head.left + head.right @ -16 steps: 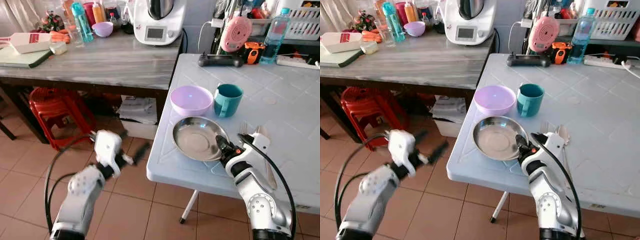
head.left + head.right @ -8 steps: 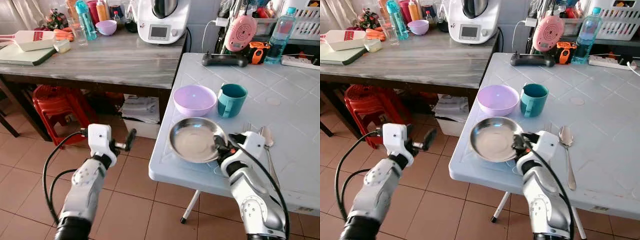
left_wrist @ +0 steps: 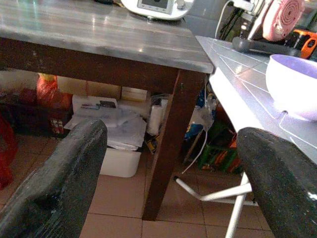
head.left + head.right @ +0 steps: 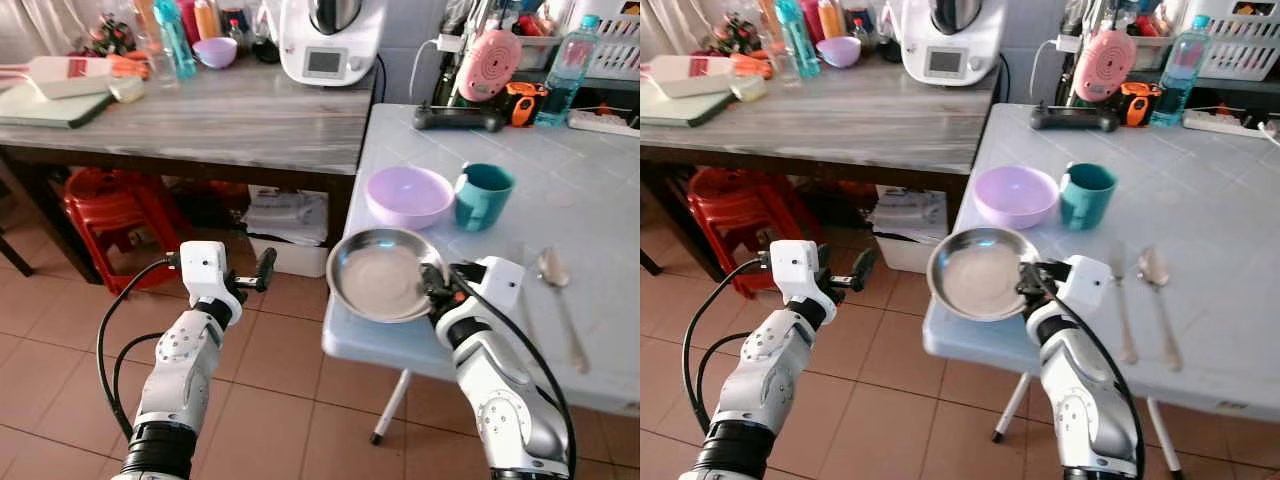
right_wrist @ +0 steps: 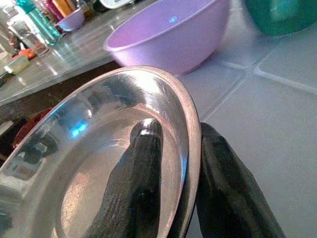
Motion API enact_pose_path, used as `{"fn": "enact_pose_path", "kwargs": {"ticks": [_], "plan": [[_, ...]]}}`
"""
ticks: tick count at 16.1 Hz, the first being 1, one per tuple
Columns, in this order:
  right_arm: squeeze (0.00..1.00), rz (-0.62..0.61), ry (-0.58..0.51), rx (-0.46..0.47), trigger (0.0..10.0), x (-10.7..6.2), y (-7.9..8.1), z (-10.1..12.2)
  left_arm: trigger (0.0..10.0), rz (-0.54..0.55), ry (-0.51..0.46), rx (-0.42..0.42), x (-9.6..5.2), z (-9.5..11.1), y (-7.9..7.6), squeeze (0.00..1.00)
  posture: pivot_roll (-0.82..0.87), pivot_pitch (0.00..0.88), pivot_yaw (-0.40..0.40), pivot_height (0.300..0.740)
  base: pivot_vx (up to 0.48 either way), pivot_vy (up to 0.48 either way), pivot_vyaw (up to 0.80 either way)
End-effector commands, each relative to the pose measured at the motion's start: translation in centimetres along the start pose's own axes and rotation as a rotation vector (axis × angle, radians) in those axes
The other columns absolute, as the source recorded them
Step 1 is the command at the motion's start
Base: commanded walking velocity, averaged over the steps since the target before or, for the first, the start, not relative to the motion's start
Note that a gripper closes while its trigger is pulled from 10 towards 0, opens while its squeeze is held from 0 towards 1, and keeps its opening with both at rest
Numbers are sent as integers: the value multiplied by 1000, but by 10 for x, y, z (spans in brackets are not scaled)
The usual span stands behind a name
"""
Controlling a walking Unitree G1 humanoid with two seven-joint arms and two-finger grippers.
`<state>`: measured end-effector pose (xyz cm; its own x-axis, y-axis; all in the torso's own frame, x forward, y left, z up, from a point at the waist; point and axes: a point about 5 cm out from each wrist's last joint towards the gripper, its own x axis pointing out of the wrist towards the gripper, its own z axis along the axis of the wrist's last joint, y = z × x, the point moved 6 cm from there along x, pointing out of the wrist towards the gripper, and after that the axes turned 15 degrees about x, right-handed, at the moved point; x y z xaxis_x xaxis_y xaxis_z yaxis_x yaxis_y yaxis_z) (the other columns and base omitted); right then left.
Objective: Setting the table
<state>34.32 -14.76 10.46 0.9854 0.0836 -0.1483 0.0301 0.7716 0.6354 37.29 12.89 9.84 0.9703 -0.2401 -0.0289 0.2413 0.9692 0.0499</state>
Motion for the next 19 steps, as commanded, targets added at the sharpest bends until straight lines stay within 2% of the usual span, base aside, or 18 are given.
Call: {"fn": "enact_pose_path", "kwargs": {"ticks": [1,4,14,19], "plan": [[0,20,-28,-5,10000,-1,6,7,10000,3,19,8,-1,-4,2,0,-27,0,52,740,0,398,0],[0,54,-26,-22,10000,-2,14,7,10000,-7,18,7,0,-4,-1,0,-28,0,51,740,0,400,0],[0,17,-81,-33,10000,-9,3,18,10000,-36,14,-1,2,-4,-11,0,-40,3,53,740,0,412,0],[0,4,-77,-37,10000,-10,-1,16,10000,-39,16,-3,2,-5,-12,0,-38,2,52,740,0,425,0]]}}
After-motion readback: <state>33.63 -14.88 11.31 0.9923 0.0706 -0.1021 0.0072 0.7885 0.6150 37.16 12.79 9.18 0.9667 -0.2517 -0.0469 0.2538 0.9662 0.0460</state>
